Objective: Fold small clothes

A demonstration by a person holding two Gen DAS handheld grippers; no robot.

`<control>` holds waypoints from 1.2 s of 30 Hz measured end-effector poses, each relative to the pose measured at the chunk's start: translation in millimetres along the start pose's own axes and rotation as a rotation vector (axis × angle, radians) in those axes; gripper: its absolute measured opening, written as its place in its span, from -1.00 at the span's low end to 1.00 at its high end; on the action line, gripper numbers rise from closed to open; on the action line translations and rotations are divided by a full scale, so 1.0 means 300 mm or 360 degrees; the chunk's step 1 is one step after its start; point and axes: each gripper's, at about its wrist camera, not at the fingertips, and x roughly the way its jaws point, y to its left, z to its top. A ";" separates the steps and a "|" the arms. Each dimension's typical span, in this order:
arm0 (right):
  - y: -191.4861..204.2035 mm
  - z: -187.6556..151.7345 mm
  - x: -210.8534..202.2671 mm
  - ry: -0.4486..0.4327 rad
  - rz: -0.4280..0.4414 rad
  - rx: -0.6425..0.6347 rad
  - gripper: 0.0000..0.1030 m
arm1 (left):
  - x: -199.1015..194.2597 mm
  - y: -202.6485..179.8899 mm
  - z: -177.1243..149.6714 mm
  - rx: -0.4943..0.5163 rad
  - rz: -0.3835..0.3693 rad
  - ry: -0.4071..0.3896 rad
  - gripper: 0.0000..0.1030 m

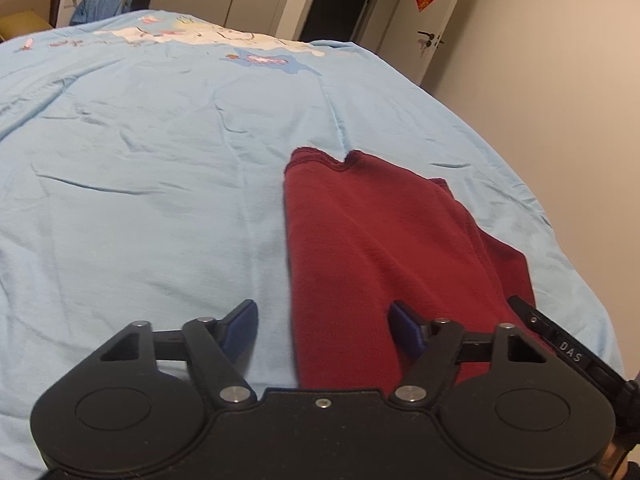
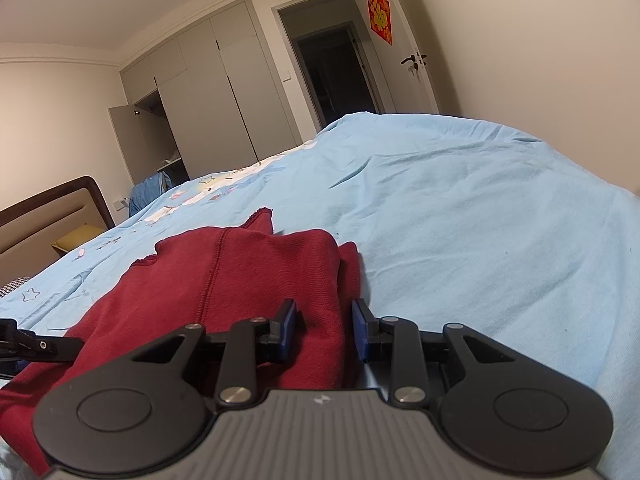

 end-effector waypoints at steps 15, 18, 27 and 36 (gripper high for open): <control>0.009 -0.006 -0.025 -0.0064 0.0046 -0.0019 -0.66 | -0.026 -0.070 -0.003 0.0062 -0.0007 -0.0058 -0.31; 0.034 0.015 -0.054 -0.0092 0.0045 -0.0047 -0.70 | -0.064 -0.100 0.008 0.0158 0.0006 -0.0120 -0.35; 0.192 0.106 -0.096 -0.0185 0.0178 -0.0163 -0.72 | -0.156 -0.146 0.073 0.0442 0.0035 -0.0278 -0.38; 0.450 0.239 0.102 -0.0203 0.0393 -0.0291 -0.73 | -0.222 -0.018 0.245 0.0566 0.0294 -0.0483 -0.38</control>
